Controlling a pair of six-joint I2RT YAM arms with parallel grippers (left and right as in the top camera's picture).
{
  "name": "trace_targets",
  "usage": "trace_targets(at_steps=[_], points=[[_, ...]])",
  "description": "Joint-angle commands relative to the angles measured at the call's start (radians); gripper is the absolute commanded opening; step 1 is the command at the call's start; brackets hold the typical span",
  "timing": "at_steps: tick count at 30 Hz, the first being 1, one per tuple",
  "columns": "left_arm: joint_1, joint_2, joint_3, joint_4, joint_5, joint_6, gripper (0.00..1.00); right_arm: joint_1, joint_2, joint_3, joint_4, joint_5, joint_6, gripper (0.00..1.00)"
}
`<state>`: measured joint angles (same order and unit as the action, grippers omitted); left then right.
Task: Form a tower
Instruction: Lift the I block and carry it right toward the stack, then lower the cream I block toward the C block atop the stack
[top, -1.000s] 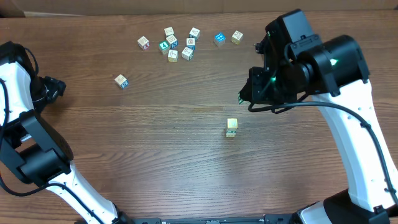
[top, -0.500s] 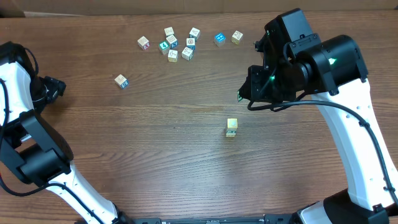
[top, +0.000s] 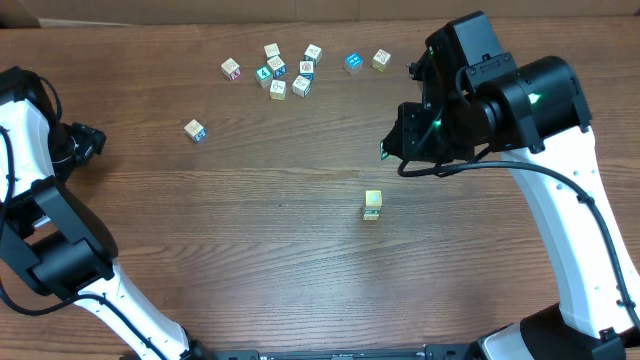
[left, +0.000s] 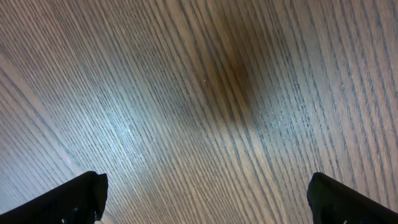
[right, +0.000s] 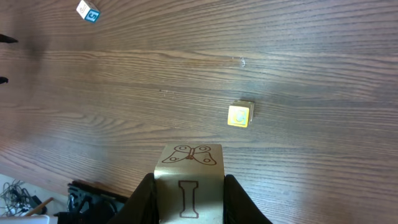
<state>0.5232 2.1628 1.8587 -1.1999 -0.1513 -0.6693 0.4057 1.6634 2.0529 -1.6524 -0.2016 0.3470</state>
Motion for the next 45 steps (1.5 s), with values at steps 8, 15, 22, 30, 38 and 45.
trace_targets(at_steps=[8,15,22,30,38,45], points=[[-0.013,0.007,0.015,0.002,-0.009,0.019,1.00,0.001,0.052,-0.023,-0.008,0.006,0.024,0.09],[-0.013,0.007,0.015,0.001,-0.009,0.019,0.99,0.001,0.054,-0.158,0.045,0.006,0.087,0.04],[-0.013,0.007,0.015,0.002,-0.009,0.019,1.00,0.013,0.054,-0.312,0.151,0.006,0.102,0.04],[-0.013,0.007,0.015,0.002,-0.009,0.019,0.99,0.069,0.054,-0.365,0.212,0.098,0.096,0.04],[-0.013,0.007,0.015,0.002,-0.009,0.019,1.00,0.138,0.054,-0.365,0.243,0.278,0.201,0.04],[-0.013,0.007,0.015,0.002,-0.009,0.019,1.00,0.155,0.054,-0.433,0.303,0.296,0.208,0.04]])
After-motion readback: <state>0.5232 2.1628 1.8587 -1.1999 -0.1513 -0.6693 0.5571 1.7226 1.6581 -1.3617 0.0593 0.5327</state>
